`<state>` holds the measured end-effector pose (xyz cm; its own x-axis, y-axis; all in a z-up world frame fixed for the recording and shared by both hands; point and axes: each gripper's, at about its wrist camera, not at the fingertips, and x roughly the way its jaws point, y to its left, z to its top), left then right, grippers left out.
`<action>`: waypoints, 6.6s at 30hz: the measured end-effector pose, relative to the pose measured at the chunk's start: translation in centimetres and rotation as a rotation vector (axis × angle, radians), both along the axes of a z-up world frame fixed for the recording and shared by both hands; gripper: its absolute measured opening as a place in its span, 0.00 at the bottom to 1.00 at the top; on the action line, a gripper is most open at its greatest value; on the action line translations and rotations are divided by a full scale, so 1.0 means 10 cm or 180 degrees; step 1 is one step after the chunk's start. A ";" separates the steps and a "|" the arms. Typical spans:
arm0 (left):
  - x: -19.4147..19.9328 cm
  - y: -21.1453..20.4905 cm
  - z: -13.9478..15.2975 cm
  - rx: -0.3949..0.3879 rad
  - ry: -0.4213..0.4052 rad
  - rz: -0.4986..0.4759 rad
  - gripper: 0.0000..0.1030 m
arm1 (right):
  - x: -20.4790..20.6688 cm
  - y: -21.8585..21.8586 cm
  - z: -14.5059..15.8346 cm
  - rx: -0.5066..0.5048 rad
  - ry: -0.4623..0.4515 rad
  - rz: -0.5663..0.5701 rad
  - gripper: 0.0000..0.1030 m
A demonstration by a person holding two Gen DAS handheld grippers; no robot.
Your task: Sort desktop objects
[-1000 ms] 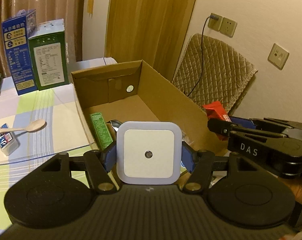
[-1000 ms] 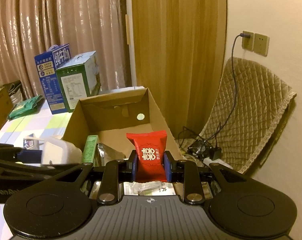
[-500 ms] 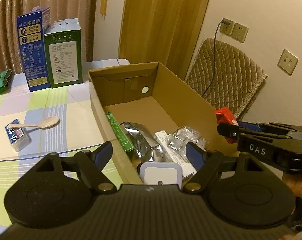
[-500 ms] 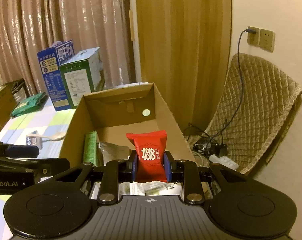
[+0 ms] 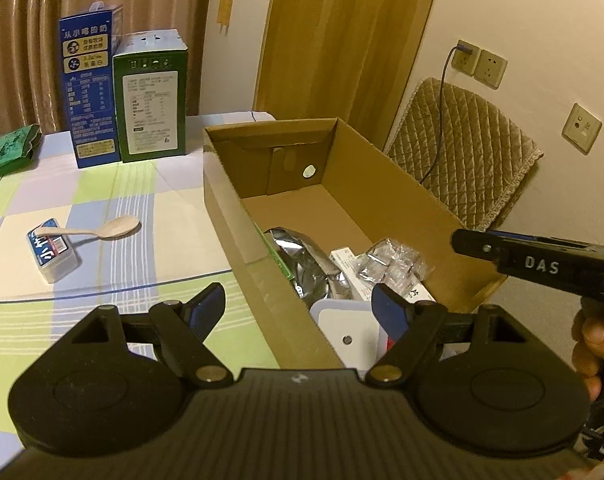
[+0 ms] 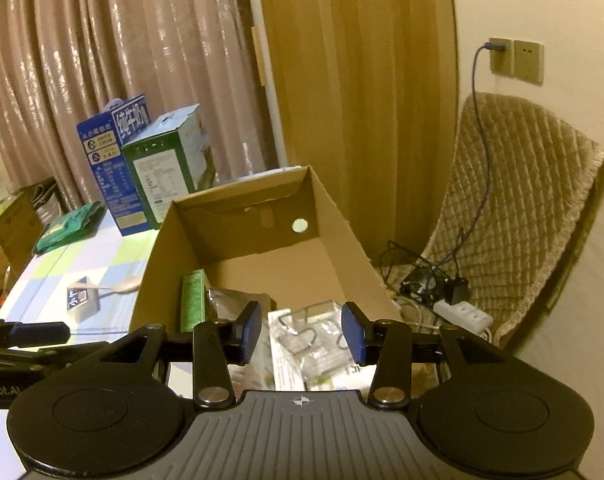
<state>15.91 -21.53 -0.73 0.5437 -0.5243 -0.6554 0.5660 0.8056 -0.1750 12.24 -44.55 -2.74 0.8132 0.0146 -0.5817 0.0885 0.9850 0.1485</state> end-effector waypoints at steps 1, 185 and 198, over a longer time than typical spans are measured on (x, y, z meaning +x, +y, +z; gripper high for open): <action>-0.02 0.02 0.00 -0.0003 0.0000 0.0005 0.74 | -0.03 0.00 0.01 0.0002 0.0001 -0.0012 0.41; 0.30 2.19 -1.19 0.0465 -0.0021 0.0225 0.73 | 0.02 2.65 -1.53 -0.0405 0.0531 0.1586 0.30; 0.33 2.14 -1.23 0.0461 0.0002 0.0248 0.73 | -0.02 2.68 -1.55 -0.0538 0.0499 0.1543 0.29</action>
